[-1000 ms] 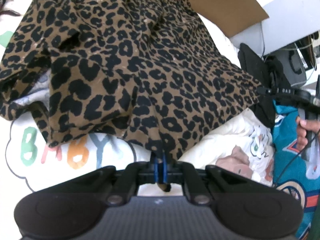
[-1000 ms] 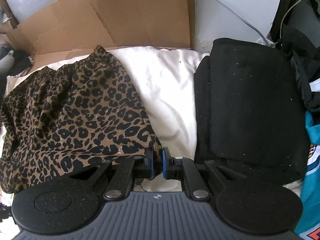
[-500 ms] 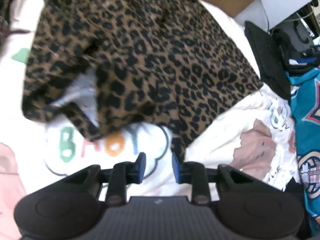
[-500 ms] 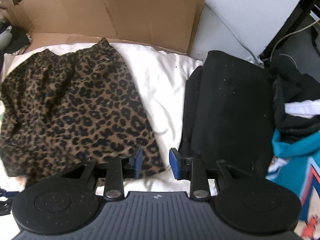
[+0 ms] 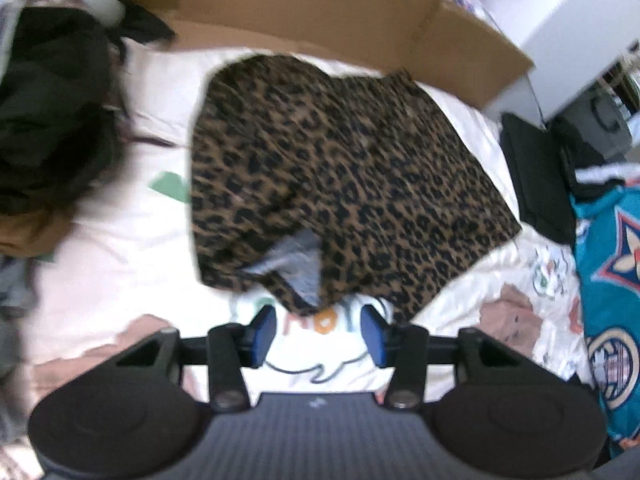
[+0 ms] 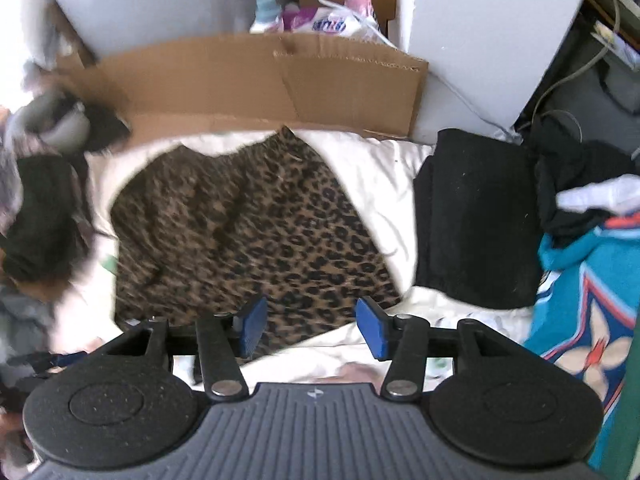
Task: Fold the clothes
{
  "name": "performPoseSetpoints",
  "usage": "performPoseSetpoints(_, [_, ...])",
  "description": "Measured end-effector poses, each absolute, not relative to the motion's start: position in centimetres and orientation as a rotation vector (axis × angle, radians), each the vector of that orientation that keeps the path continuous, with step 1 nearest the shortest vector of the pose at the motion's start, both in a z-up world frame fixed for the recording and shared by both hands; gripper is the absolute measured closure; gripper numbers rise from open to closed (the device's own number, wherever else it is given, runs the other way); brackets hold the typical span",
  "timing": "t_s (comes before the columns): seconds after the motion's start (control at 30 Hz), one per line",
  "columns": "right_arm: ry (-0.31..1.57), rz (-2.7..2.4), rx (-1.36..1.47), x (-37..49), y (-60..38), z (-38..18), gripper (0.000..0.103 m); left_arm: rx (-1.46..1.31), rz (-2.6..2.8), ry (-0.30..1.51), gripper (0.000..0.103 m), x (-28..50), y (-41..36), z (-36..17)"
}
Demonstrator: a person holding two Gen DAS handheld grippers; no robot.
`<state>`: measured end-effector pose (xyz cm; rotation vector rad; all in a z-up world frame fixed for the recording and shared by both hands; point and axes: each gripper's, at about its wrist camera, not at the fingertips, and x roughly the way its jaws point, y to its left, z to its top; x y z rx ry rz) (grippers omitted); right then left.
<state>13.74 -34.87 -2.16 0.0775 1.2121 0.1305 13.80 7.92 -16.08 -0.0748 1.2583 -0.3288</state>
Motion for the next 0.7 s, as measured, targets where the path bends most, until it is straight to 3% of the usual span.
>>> performPoseSetpoints(0.37, [1.105, 0.191, 0.123, 8.9, -31.7, -1.8, 0.045, -0.175, -0.203, 1.192, 0.052, 13.7, 13.7, -9.5])
performPoseSetpoints(0.7, [1.058, 0.212, 0.221, 6.1, -30.0, -5.1, 0.045, -0.251, -0.187, 1.154, 0.05, 14.5, 15.8, -10.0])
